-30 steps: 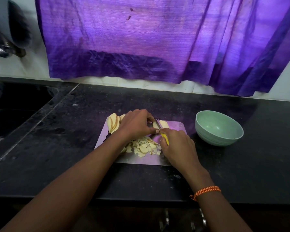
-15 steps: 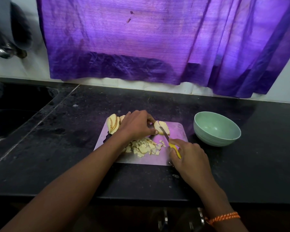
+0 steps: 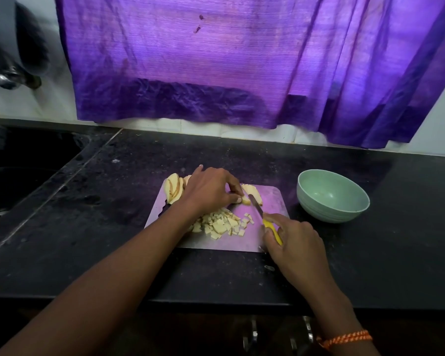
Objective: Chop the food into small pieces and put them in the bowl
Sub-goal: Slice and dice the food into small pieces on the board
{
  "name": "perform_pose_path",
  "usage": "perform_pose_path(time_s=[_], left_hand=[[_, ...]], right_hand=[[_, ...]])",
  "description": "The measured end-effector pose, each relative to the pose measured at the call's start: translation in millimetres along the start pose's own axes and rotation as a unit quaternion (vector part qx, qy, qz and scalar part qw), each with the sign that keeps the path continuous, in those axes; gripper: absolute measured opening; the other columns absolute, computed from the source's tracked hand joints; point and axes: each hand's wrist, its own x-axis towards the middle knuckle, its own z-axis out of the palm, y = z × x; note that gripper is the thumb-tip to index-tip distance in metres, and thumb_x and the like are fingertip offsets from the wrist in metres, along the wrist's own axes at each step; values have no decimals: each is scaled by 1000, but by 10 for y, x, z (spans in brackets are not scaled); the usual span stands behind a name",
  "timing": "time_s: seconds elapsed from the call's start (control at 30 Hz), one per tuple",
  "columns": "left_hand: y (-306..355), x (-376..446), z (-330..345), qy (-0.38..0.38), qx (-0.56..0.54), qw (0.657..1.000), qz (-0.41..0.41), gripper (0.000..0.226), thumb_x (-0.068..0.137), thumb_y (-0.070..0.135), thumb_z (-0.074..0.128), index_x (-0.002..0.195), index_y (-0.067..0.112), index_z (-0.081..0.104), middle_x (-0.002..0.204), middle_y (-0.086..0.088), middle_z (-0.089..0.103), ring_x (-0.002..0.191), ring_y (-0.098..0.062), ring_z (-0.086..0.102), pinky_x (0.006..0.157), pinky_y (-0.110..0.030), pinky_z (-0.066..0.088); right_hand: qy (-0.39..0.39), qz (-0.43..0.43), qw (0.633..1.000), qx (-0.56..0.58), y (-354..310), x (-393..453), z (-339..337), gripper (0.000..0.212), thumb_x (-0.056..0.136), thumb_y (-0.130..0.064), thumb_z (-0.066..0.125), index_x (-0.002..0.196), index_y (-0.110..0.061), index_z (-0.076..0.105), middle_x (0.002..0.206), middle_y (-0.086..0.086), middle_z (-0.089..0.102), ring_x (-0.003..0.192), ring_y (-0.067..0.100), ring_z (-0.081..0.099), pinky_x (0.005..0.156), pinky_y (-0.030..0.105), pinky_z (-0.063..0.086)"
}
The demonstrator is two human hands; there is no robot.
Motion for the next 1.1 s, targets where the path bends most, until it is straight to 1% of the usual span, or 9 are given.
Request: perform_pose_path(time_s=[0.2, 0.27, 0.37, 0.47, 0.7, 0.87, 0.97, 1.03, 1.1], left_hand=[[34, -34, -40, 9, -35, 999, -7, 14, 88, 47, 85, 98, 37, 85, 112, 18, 78, 78, 2, 54, 106, -50, 48], [32, -41, -59, 12, -40, 999, -9, 14, 86, 47, 86, 96, 37, 85, 103, 17, 79, 80, -3, 63, 99, -41, 49], [10, -31, -71, 16, -24, 999, -15, 15, 84, 48, 88, 94, 37, 84, 85, 15, 76, 76, -6, 66, 73, -23, 45], [-20, -21, -76, 17, -17, 1000, -13, 15, 83, 47, 88, 94, 37, 84, 81, 16, 73, 74, -5, 64, 58, -21, 39], [-26, -25, -61, 16, -28, 999, 2, 13, 85, 44, 88, 97, 40, 85, 83, 17, 75, 77, -5, 65, 57, -20, 37], [2, -29, -55, 11, -26, 1000, -7, 11, 87, 45, 86, 97, 42, 84, 82, 13, 76, 75, -11, 66, 54, -21, 36], [12, -33, -49, 4, -31, 1000, -2, 11, 85, 49, 86, 95, 44, 84, 83, 12, 77, 75, -14, 68, 62, -22, 44], [32, -38, -51, -1, -33, 999, 1, 12, 85, 50, 86, 95, 44, 84, 85, 13, 78, 77, -14, 68, 63, -18, 40], [62, -48, -59, 3, -35, 999, -1, 13, 85, 50, 86, 95, 43, 84, 85, 13, 78, 76, -13, 68, 79, -22, 47]], right_hand=[[6, 1, 1000, 28, -18, 15, 4, 44, 97, -47, 53, 138, -35, 63, 95, -1, 72, 85, 18, 62, 75, 38, 55], [14, 4, 999, 42, -50, 57, 7, 44, 98, -46, 53, 139, -36, 62, 97, 0, 73, 86, 18, 62, 75, 38, 55], [28, -2, 999, 42, -120, 153, 29, 43, 99, -42, 54, 142, -36, 60, 93, 5, 71, 86, 23, 60, 73, 37, 51], [14, -13, 1000, 14, -201, 266, 81, 42, 100, -41, 52, 142, -38, 58, 88, 4, 68, 85, 27, 61, 69, 37, 49], [2, -23, 1000, -15, -230, 330, 123, 42, 102, -43, 50, 143, -37, 57, 99, 4, 71, 85, 21, 59, 67, 32, 42], [-23, -27, 999, -12, -232, 362, 96, 41, 103, -43, 51, 143, -38, 56, 105, 2, 71, 91, 18, 62, 77, 38, 55], [-36, -31, 999, -19, -249, 376, 84, 41, 103, -41, 51, 143, -37, 56, 110, 2, 71, 96, 19, 63, 79, 37, 54], [-40, -33, 998, -29, -261, 378, 88, 41, 103, -41, 49, 144, -37, 55, 110, 3, 70, 96, 20, 62, 79, 38, 54], [-46, -31, 998, -32, -269, 385, 94, 41, 104, -41, 49, 145, -35, 54, 109, 2, 70, 93, 18, 62, 79, 38, 55]])
